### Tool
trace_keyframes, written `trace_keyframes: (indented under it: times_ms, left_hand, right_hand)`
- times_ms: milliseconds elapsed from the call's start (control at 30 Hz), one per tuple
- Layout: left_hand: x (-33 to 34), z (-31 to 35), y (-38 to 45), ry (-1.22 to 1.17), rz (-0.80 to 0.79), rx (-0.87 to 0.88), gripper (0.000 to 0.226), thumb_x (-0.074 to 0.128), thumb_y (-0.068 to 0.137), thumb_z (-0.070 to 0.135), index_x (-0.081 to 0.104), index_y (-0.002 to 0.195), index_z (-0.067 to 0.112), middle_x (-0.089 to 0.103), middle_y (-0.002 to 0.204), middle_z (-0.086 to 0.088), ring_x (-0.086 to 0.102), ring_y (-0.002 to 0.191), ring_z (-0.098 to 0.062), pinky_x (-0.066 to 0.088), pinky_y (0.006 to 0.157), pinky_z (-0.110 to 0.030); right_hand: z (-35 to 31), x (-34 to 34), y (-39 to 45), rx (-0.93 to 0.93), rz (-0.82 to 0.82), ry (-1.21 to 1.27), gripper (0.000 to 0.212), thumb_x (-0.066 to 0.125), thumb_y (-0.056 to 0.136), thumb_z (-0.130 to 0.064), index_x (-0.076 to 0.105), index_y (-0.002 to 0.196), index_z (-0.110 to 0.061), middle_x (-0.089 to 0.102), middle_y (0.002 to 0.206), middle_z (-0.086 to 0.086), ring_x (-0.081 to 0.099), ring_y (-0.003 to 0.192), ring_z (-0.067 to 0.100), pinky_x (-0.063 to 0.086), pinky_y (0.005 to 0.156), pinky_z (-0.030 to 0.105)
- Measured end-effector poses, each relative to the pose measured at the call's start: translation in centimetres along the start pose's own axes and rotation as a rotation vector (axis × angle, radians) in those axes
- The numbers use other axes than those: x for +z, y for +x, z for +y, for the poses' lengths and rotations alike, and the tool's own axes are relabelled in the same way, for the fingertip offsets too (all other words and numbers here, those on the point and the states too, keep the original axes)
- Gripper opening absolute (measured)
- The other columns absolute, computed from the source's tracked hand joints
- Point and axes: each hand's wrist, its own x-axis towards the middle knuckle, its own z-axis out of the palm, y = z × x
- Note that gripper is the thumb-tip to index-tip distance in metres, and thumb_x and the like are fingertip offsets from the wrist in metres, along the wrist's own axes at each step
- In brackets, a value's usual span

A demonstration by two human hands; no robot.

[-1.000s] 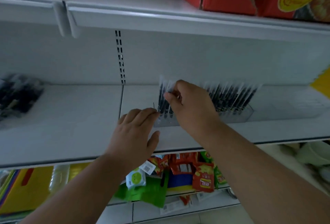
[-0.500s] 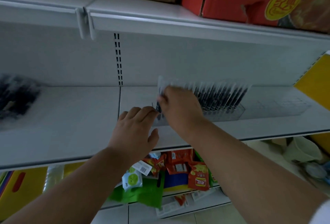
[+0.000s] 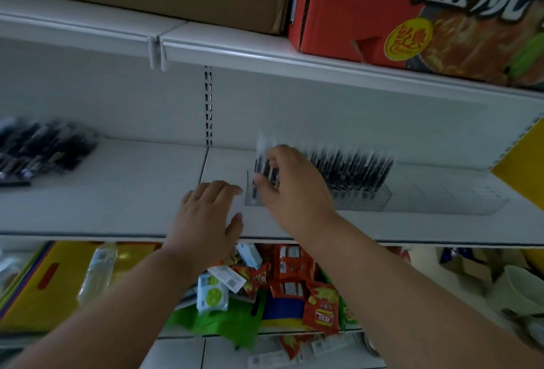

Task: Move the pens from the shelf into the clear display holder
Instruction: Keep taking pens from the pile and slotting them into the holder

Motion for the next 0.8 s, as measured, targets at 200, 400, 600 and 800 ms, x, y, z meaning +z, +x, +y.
trace_keyframes:
  times_ms: [200,400,600,800]
  left_hand:
    - [-2.8,0.9,-5.1,0.080,-0.021,-0.195,0.035,0.045,0.084,0.041,0.063,0.108,0.023,0.061,0.105,0.003,0.058,0.100,-0.023,0.049,0.084,-0.040]
    - [-6.5,-1.0,-11.1,0.136,-0.007,-0.343,0.033,0.046,0.083,0.042,0.065,0.103,0.024,0.062,0.100,0.003,0.058,0.096,-0.025,0.049,0.082,-0.040]
    - [-10.3,-5.7,-14.8,0.127,0.043,-0.399,0.037,0.041,0.085,0.045,0.065,0.105,0.024,0.061,0.100,0.004,0.058,0.097,-0.024,0.048,0.084,-0.039]
    - [-16.4,-16.4,-18.4,0.186,0.073,-0.416,0.039,0.040,0.086,0.049,0.065,0.104,0.025,0.062,0.101,0.006,0.058,0.098,-0.022,0.048,0.083,-0.038]
  right_hand:
    - [-2.6,-0.9,-3.0,-0.177,-0.052,0.048,0.038,0.061,0.090,-0.032,0.059,0.120,-0.008,0.061,0.111,0.010,0.059,0.099,0.027,0.050,0.084,0.040]
    - [-7.8,-0.5,-4.5,-0.231,-0.103,0.116,0.040,0.057,0.090,-0.037,0.060,0.120,-0.011,0.059,0.113,0.008,0.058,0.102,0.027,0.050,0.085,0.045]
    - [-14.8,0.4,-4.3,-0.291,-0.150,0.090,0.038,0.061,0.091,-0.038,0.060,0.121,-0.013,0.060,0.112,0.006,0.057,0.100,0.026,0.049,0.083,0.043]
    - [-24.5,5.0,-2.7,-0.291,-0.139,0.148,0.037,0.058,0.093,-0.040,0.056,0.125,-0.021,0.056,0.119,-0.001,0.051,0.109,0.019,0.043,0.091,0.037]
